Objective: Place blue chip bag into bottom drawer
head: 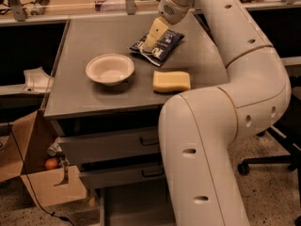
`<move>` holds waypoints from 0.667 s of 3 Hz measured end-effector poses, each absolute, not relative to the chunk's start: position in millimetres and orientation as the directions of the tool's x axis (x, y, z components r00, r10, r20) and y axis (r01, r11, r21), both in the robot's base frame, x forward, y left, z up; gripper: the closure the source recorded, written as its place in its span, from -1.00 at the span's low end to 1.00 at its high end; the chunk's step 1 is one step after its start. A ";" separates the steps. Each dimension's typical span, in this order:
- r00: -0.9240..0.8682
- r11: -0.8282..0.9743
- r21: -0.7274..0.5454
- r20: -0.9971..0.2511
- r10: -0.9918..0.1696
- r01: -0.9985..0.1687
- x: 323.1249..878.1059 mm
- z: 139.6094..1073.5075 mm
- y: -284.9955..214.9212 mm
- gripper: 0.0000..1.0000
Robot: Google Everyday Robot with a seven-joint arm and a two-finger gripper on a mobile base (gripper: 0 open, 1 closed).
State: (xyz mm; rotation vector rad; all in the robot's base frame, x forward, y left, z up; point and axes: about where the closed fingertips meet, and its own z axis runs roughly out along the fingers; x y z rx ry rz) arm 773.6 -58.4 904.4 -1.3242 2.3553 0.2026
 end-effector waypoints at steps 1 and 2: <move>-0.457 0.542 -0.072 -0.454 -0.765 -0.837 794.5 882.6 -34.6 -1.00; -0.456 0.543 -0.072 -0.455 -0.765 -0.837 795.8 880.9 -33.4 -1.00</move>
Offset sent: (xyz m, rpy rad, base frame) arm 0.0511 0.0214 -0.0047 0.0162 0.0280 -0.0054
